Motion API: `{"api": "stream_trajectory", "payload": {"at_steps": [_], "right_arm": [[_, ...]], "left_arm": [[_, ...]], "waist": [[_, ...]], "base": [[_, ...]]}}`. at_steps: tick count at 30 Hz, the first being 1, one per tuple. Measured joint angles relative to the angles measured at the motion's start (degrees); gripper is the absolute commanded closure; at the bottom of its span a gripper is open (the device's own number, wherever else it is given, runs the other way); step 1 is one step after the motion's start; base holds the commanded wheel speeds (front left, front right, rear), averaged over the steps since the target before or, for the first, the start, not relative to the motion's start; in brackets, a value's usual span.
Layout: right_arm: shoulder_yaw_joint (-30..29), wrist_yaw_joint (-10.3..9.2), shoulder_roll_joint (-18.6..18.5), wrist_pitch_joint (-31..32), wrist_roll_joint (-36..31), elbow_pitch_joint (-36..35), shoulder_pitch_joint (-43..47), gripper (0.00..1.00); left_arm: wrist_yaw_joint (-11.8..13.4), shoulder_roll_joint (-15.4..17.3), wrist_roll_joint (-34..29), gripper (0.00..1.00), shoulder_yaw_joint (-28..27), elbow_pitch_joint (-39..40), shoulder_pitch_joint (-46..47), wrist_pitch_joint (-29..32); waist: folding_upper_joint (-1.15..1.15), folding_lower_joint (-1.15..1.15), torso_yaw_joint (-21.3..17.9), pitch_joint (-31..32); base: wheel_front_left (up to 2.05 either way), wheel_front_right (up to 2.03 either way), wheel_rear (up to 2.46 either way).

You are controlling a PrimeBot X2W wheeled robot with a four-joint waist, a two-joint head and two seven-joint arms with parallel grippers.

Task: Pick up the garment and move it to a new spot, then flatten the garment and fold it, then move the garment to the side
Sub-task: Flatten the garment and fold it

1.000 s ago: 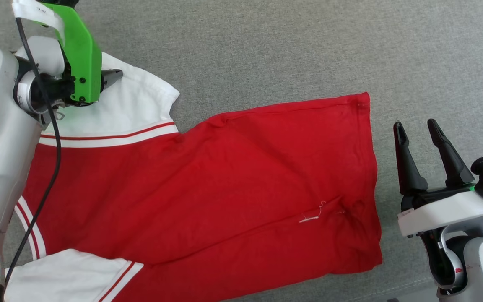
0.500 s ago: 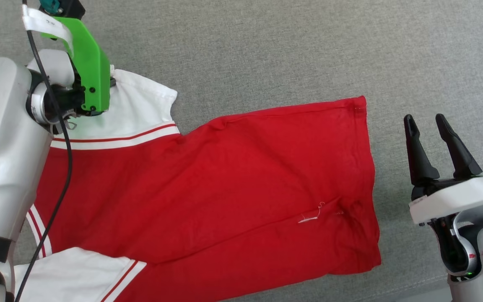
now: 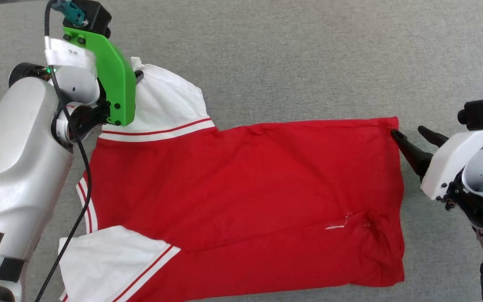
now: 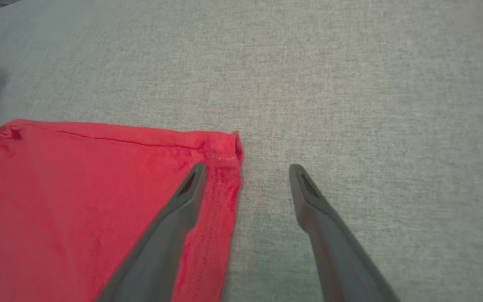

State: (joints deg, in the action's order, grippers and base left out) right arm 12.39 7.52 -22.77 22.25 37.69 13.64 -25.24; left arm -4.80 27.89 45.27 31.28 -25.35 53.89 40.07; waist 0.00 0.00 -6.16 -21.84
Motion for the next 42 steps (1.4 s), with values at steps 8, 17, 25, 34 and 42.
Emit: {"api": "stream_trajectory", "payload": {"at_steps": [8, 17, 25, 34, 42], "right_arm": [[6.15, 0.00, -2.83, 8.28, 3.25, 7.31, -7.58, 0.00], [12.18, -0.08, -4.71, 19.19, 7.17, 12.36, -11.74, 1.00], [6.83, 0.01, -5.48, 14.01, 7.80, 8.47, -11.05, 1.00], [1.66, 0.01, -4.95, 12.27, 4.47, 1.34, 1.29, 1.00], [-2.63, 0.01, -0.68, 11.68, 1.76, -2.24, 14.01, 1.00]], "left_arm": [[0.56, -0.16, 0.01, 1.00, -0.08, 5.12, -1.93, -1.47], [1.57, -0.04, 0.80, 1.00, -1.22, 7.10, -5.68, -4.32], [3.55, 2.57, 2.49, 1.00, -4.93, 11.17, -13.82, -11.48], [7.65, 5.17, 4.63, 1.00, -8.24, 18.35, -28.94, -16.94], [12.15, 5.38, 8.65, 1.00, -10.03, 23.16, -45.20, -19.07]], "waist": [[0.00, 0.00, 3.95, -0.24], [0.00, -0.01, 5.62, -0.68], [0.00, -0.01, 6.10, 3.48], [0.00, -0.01, 7.21, 8.22], [0.00, -0.01, 8.16, 11.41]], "base": [[0.00, 0.00, 0.00], [0.00, 0.00, 0.00], [0.00, 0.00, 0.00], [0.00, 0.00, 0.00], [0.00, 0.00, 0.00]]}}
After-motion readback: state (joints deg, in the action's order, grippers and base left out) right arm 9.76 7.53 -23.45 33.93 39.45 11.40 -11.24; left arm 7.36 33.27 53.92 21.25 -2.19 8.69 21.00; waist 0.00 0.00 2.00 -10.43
